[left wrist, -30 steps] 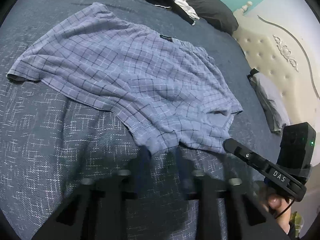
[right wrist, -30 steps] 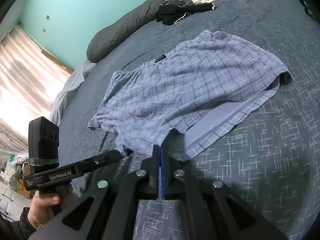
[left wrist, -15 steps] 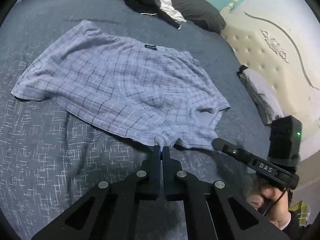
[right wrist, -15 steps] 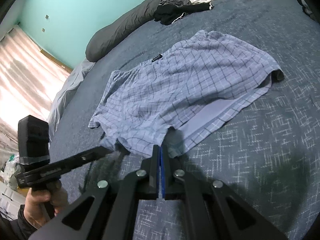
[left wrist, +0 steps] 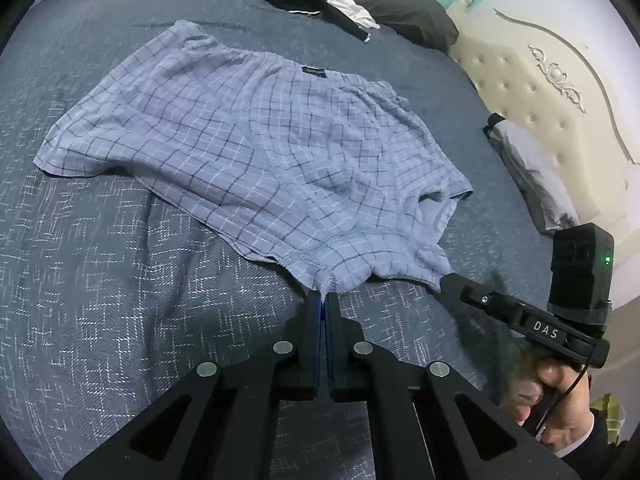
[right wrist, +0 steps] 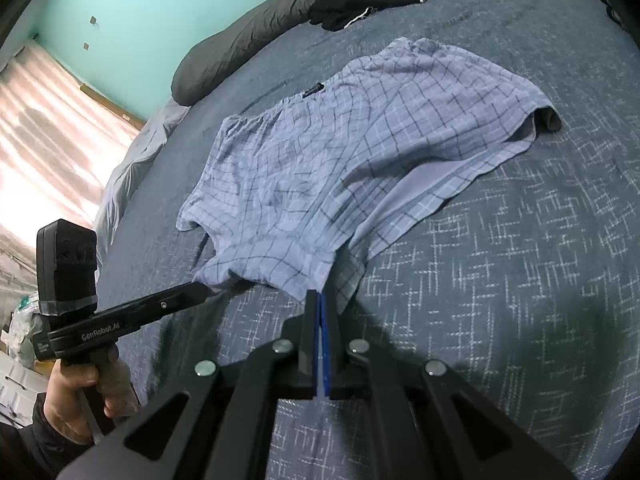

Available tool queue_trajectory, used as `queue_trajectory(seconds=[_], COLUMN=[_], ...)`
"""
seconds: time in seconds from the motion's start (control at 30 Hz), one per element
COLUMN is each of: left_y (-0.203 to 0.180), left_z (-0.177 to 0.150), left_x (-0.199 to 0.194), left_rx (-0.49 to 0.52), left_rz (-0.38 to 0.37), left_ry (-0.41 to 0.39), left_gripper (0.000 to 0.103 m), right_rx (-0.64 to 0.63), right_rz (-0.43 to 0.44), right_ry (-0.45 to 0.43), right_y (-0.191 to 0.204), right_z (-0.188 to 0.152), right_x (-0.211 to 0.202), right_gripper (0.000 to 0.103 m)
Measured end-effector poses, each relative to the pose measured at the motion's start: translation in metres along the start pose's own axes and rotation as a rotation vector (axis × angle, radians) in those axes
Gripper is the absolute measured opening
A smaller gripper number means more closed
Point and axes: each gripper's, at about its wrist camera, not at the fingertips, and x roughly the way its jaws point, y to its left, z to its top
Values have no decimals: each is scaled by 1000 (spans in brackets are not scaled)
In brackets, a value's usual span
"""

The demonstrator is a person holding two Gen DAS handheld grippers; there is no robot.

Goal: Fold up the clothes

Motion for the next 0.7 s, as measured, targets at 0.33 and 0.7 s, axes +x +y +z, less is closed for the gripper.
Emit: queue_trajectory(seconds=[0.33,0.7], left_y=[2,22], left_z=[9,29], left_x=[-20,-26], left_rx=[-27,-76], left_rz=[19,63], left_ry=[-64,-142], left_gripper=[2,3], right_rx=[45,269], right_rz=[1,-57], right_ry=[-64,-215], right_y=[-6,-66], right_z=[10,61], right_x=[-20,-40], right_gripper=[4,24])
